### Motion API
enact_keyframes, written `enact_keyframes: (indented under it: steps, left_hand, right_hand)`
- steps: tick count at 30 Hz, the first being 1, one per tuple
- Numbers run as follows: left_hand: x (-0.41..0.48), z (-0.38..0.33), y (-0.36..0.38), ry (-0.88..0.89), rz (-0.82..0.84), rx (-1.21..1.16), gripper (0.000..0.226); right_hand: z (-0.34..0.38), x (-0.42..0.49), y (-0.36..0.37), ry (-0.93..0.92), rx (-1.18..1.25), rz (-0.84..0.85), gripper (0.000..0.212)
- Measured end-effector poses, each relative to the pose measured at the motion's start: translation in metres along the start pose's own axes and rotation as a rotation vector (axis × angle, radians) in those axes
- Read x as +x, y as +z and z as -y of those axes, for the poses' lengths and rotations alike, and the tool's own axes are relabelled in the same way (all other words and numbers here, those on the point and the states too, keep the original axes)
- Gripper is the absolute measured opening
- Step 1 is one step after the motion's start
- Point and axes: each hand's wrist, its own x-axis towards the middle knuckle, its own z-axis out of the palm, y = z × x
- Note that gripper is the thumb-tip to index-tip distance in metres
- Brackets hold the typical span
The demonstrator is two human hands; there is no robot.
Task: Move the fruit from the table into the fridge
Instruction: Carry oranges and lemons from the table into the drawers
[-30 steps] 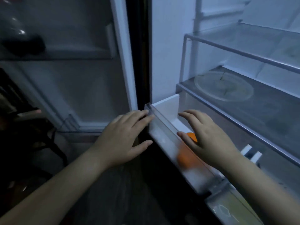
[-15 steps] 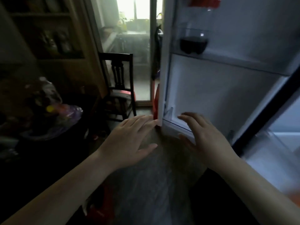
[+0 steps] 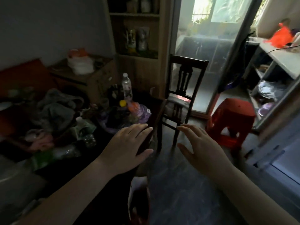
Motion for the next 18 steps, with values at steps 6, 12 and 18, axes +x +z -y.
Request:
enact_keyframes:
  steps: [6,12,18]
  left_hand:
    - [-0.014,0.07,0.017,-0.146,0.028,-0.02,0.065]
    - [-0.007,0.109,0.045,-0.276,0.044,-0.048,0.066]
    - [0.019,0.152,0.087,-0.436,0.067,-0.083,0.07]
  right_hand:
    - [0.026,0.061,0.052,-0.096,0.052,0.08,0.049]
    - [0.026,0.117,0.095,-0.186,0.099,0.155,0.052]
    - [0.008,0.192,0.146,-0.282,0.135,0.236,0.053]
